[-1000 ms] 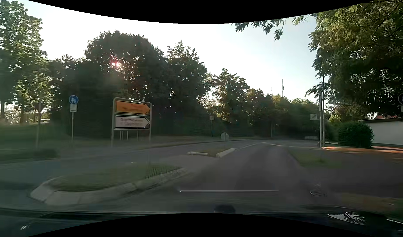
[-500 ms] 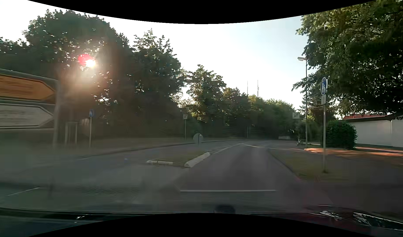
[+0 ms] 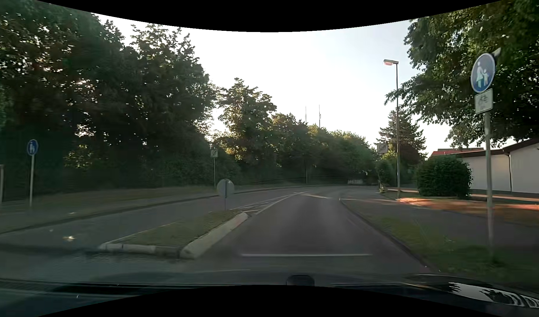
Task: Follow the waypoints while adhering to traffic rules and regulations
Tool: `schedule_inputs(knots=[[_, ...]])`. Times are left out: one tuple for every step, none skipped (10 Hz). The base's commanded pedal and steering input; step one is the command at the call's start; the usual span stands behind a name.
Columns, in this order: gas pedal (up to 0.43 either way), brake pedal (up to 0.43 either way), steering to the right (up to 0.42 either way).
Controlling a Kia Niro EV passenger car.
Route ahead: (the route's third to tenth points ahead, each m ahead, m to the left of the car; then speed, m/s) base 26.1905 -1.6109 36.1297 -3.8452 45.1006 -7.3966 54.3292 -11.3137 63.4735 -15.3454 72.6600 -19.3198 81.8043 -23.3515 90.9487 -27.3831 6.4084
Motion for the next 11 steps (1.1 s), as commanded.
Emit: schedule_inputs(knots=[[0.197,0.0,0.099],[0.209,0.0,0.095],[0.209,0.0,0.084],[0.22,0.0,0.074],[0.22,0.0,0.066],[0.22,0.0,0.059],[0.22,0.0,0.055],[0.22,0.0,0.053],[0.22,0.0,0.052],[0.22,0.0,0.053],[0.22,0.0,0.052]])
